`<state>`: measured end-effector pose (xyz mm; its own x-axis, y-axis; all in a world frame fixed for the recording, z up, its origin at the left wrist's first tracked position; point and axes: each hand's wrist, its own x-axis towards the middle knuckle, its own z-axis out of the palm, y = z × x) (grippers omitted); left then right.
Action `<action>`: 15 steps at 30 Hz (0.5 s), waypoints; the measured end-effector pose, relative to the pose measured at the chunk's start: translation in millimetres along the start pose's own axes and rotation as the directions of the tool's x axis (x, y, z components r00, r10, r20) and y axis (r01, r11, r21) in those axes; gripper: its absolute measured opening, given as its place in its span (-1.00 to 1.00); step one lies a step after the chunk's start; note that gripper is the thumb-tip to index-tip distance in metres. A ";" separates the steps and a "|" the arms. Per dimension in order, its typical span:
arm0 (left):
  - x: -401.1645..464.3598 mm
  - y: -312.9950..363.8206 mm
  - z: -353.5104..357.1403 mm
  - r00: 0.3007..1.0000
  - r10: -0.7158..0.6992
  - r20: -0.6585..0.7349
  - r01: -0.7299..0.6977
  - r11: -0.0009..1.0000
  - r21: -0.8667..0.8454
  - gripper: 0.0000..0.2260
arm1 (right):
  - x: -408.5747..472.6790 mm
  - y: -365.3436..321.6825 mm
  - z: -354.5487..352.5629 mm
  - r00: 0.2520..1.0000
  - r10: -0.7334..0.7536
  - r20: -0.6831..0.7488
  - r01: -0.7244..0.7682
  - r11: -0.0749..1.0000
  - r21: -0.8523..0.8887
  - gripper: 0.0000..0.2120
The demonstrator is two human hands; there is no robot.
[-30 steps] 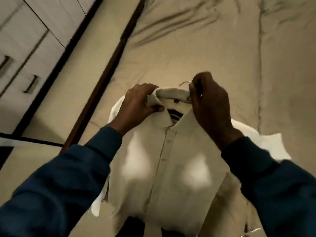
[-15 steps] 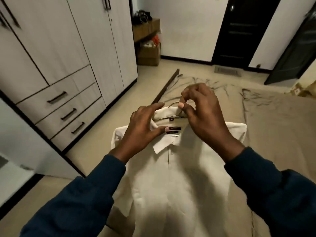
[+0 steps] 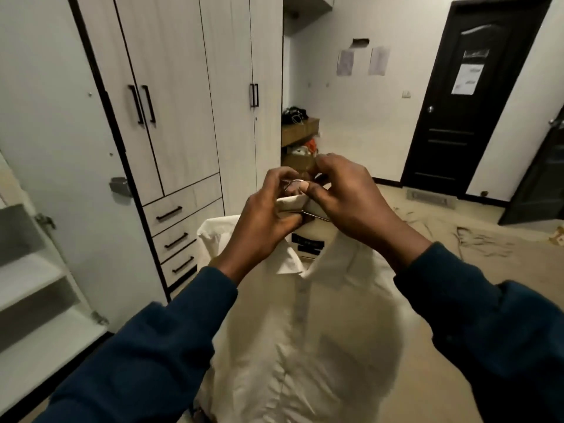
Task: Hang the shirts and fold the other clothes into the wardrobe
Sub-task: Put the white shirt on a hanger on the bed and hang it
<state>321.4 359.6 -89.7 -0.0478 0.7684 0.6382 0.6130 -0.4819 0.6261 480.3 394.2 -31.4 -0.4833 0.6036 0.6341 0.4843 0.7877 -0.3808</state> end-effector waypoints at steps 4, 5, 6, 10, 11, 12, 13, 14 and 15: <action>-0.4 2.2 -23.6 0.998 -0.006 -0.063 0.010 0.997 0.072 -0.47 | 10.4 -7.3 -8.9 0.999 0.035 -0.002 -0.034 0.996 0.085 -0.95; 0.6 1.4 -28.7 0.998 -0.012 -0.059 0.016 0.997 0.079 -0.48 | 16.0 -7.9 -9.7 1.000 0.028 0.007 -0.028 0.996 0.090 -0.95; 1.1 -0.3 -32.8 0.999 -0.015 -0.052 0.020 0.996 0.088 -0.50 | 21.8 -8.3 -9.7 1.000 0.018 0.007 -0.018 0.996 0.089 -0.96; 10.5 -7.0 -45.7 0.993 0.038 -0.112 -0.009 0.969 0.247 -0.68 | 47.2 -4.5 -3.9 0.999 -0.005 -0.051 0.011 0.995 0.103 -0.96; 13.6 -8.8 -47.9 0.991 0.049 -0.124 -0.013 0.960 0.280 -0.69 | 51.7 -3.0 -1.6 0.998 -0.004 -0.062 0.011 0.994 0.105 -0.97; 17.3 -10.6 -50.3 0.989 0.064 -0.132 -0.021 0.951 0.308 -0.71 | 56.6 -1.5 1.0 0.997 -0.010 -0.077 0.019 0.993 0.114 -0.98; 21.0 -12.6 -52.4 0.987 0.080 -0.140 -0.029 0.942 0.334 -0.72 | 60.3 -0.7 3.6 0.996 -0.018 -0.087 0.030 0.991 0.130 -0.97; 23.8 -15.0 -54.2 0.984 0.092 -0.151 -0.033 0.935 0.354 -0.71 | 62.8 -0.9 5.8 0.996 -0.025 -0.089 0.039 0.988 0.152 -0.97; 26.2 -16.9 -56.3 0.980 0.103 -0.170 -0.034 0.929 0.369 -0.68 | 65.3 -1.5 7.4 0.994 -0.037 -0.104 0.055 0.984 0.168 -0.95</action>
<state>265.4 364.1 -58.3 -0.1175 0.6319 0.7661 0.8621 -0.3180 0.3945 442.7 433.4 5.6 -0.4229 0.5578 0.7142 0.3278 0.8289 -0.4532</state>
